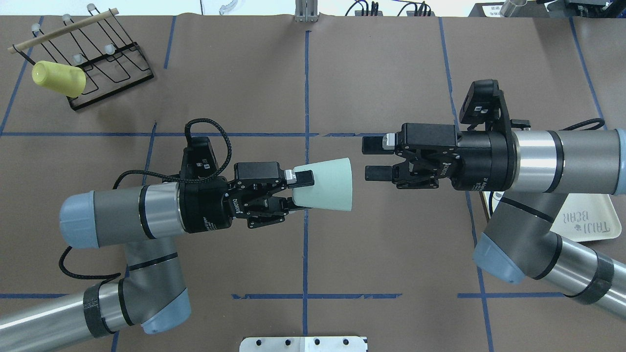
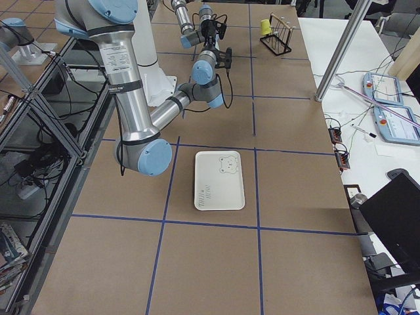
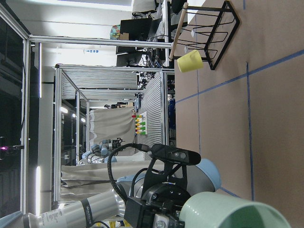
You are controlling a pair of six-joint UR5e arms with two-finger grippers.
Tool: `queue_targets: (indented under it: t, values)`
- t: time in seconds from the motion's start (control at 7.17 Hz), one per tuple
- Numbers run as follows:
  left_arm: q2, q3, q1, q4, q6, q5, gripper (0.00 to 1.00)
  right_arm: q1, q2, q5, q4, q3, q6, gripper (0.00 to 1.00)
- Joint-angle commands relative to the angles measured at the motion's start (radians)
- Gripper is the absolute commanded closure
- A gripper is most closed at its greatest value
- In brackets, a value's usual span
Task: Left arm grabs green cup and hands to right arm on tray
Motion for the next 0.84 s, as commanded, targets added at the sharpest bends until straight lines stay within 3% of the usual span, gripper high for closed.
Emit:
queue_targets:
  t: [0.0,0.7]
  values:
    - [-0.004,-0.002,0.002,0.0,0.0,0.0,0.49,-0.007,0.014,0.0,0.0,-0.017,-0.001,0.0]
    - [-0.004,-0.002,0.009,0.0,0.0,0.0,0.49,-0.018,0.053,0.002,-0.029,-0.016,-0.004,0.05]
